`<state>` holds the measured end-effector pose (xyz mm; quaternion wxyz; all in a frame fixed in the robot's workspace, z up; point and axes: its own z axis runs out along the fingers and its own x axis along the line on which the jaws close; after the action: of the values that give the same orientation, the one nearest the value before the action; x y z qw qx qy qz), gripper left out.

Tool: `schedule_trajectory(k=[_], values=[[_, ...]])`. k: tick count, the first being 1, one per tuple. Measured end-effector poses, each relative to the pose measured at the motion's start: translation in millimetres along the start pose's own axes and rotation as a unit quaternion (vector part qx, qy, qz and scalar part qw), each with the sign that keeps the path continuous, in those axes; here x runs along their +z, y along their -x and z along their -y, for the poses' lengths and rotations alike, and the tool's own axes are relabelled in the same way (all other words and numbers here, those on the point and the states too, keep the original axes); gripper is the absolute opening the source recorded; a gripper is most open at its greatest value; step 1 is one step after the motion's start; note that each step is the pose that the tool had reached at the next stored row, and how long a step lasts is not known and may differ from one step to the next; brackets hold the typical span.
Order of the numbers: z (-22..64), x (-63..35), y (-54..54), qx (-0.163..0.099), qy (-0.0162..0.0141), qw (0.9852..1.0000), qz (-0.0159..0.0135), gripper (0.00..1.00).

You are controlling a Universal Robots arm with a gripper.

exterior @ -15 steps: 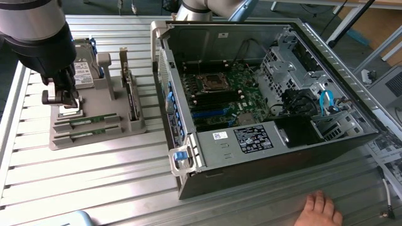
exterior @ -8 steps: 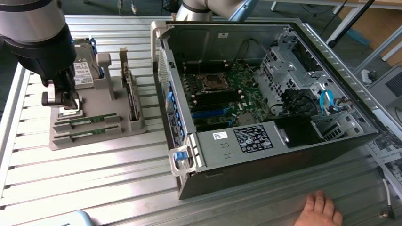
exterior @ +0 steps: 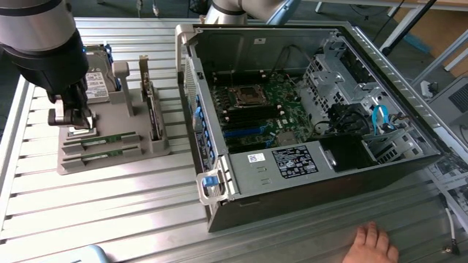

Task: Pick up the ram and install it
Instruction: 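Pick up the ram and move it above insertion slot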

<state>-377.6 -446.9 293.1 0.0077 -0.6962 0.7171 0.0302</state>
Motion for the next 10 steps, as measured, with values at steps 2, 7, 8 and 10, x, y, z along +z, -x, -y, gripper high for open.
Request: schedule_trajectory(k=[2, 7, 8, 10], values=[[0.0, 1.6, -0.1, 0.0, 0.0, 1.0, 0.0, 0.31], [0.3, 9.2, -1.0, 0.0, 0.0, 1.0, 0.0, 0.31], [0.4, 11.6, -1.3, 0.0, 0.0001, 1.0, 0.0, 0.31], [0.5, 15.2, -1.8, 0.0, 0.0, 1.0, 0.0, 0.31]])
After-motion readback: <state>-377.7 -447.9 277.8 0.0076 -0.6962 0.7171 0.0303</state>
